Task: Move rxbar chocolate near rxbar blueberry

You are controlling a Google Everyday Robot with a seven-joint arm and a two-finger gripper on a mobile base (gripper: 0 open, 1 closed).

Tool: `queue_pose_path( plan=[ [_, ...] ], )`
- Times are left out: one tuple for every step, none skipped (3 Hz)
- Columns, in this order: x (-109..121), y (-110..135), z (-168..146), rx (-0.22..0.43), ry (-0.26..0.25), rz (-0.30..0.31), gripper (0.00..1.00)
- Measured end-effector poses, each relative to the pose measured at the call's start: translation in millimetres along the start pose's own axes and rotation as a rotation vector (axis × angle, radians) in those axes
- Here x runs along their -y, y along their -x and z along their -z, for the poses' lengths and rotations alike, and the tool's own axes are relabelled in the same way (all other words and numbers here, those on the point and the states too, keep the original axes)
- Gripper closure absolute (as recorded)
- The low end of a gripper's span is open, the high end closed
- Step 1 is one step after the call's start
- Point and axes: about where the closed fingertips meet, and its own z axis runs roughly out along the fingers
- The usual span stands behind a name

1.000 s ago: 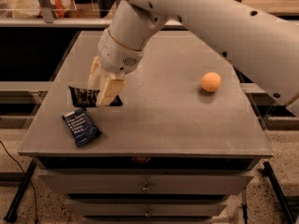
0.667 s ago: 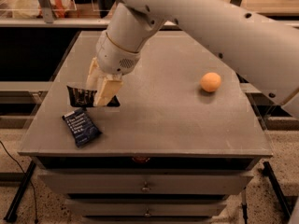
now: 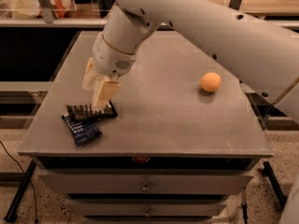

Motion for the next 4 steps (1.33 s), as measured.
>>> queue_pose_path(
  plan=[
    [0.9, -0.3, -2.0, -0.005, 0.001, 0.002, 0.00],
    [0.8, -0.7, -2.5, -0.005, 0.004, 0.004, 0.00],
    [-1.0, -5.1, -2.9, 0.004, 0.028, 0.021, 0.00],
    [-3.6, -11.9, -4.1, 0.019, 0.063, 0.039, 0.00]
  ],
)
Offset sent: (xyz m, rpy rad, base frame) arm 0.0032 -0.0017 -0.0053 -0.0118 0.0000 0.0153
